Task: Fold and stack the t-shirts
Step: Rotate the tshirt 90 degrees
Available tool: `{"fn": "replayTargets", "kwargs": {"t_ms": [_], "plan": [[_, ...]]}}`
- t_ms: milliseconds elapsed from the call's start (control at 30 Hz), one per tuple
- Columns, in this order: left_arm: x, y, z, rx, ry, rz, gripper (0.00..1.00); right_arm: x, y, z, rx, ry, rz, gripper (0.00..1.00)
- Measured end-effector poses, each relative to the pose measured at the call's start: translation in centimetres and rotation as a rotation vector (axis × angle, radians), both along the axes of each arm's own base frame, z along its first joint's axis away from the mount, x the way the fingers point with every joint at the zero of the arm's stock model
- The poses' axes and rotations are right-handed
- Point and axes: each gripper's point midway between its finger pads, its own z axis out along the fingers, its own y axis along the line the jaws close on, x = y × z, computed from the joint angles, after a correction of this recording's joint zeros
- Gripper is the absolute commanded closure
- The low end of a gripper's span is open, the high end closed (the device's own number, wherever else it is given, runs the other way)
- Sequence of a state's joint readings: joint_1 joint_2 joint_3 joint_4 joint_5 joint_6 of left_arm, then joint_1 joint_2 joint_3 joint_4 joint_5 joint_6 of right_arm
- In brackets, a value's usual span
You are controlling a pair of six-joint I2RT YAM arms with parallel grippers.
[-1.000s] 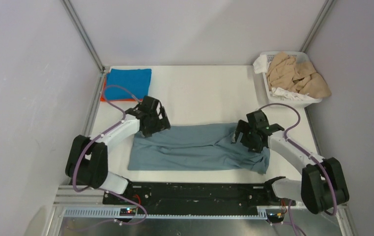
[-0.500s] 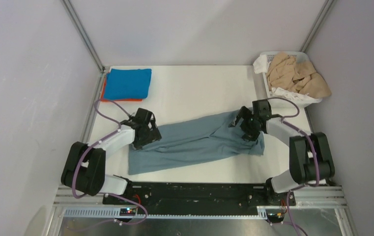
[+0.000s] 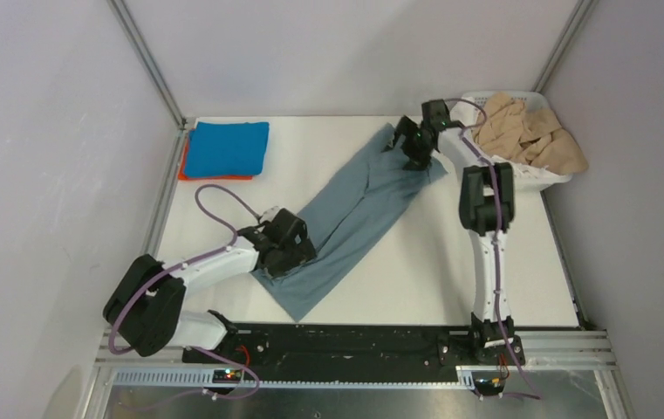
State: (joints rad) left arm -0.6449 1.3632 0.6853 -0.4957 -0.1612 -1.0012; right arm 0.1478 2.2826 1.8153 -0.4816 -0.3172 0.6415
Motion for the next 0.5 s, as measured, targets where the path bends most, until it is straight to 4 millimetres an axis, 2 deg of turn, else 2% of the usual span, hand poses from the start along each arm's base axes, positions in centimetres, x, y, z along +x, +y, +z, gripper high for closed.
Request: {"fn": "replayTargets", "kwargs": {"t_ms": [100,167,300,500], "plan": [[0.0,-1.1,0.2,-0.069,-0.033,0.060,0.00,5.5,3.3,0.7,0.019,-0.059,0.069,0.01],[-0.4,-2.8,0.6,-0.125,-0.061,0.069,0.00,7.0,5.2,0.7,0.041,-0.093,0.105,0.01],[-3.1,-7.5,0.9,-0.209,-0.045,-0.042,0.00,6.9,8.0,0.8,0.131,-0.098,0.128,0.01],[-4.7,-13.1,0.9,-0.331,0.037,-0.148,0.00,7.9,10.5,1.9,0.226,-0.135,0.086,0.01]]}}
